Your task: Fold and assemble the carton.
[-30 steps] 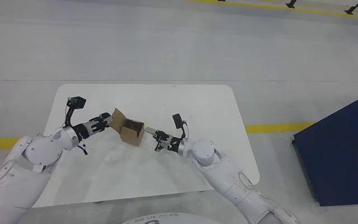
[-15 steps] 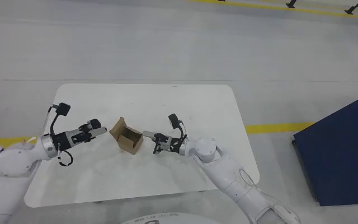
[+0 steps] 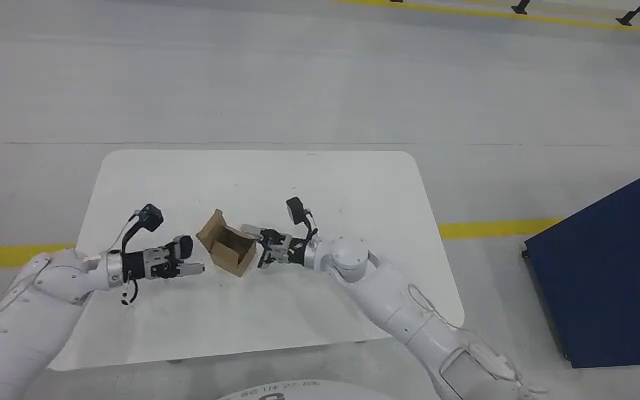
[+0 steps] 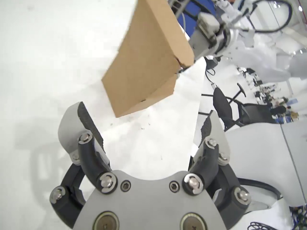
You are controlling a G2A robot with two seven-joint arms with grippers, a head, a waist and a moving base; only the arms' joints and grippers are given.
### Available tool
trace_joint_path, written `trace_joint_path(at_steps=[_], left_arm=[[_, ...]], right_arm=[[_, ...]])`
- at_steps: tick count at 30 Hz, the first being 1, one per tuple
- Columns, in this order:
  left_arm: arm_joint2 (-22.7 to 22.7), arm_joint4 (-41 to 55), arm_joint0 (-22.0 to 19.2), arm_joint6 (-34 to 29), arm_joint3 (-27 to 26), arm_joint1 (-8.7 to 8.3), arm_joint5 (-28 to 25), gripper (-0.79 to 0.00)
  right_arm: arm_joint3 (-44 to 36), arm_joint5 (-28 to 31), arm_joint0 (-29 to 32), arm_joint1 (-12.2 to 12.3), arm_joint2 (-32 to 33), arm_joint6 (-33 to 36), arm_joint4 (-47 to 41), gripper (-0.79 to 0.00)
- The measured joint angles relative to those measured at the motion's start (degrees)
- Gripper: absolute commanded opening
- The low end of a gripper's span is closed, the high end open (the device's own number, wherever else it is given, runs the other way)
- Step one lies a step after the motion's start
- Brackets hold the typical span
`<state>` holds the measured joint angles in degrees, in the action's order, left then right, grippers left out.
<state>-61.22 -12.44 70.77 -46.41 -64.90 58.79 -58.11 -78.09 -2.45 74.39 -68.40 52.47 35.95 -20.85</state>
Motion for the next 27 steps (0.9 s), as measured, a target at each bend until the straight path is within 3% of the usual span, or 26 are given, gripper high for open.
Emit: trace_joint_path(at_steps=[6,13,17,27], left_arm=[[3.7,-2.2,-0.9,1.2,-3.0,-0.45,0.1,0.000],[6.3,-14.2,0.8,8.9,-8.2,-0.64,0.1,0.000],[7.9,-15.8,1.1,10.8,-9.4,-1.13,0.1,0.000],[5.6,-20.1,1.0,20.2,-7.6,-2.55,0.1,0.000]], right_arm=[[2.5,0.5,-1.8,-0.7,-0.5,0.3,-2.0,0.000],[3.7,1.3,-2.4,-0.9,0.6,0.3,-3.8,0.000],[3.6,1.8,-1.8,-0.7,2.1,0.6,-4.8,0.000],[0.2,3.9,2.0,0.5,6.5,2.1,-4.8,0.000]])
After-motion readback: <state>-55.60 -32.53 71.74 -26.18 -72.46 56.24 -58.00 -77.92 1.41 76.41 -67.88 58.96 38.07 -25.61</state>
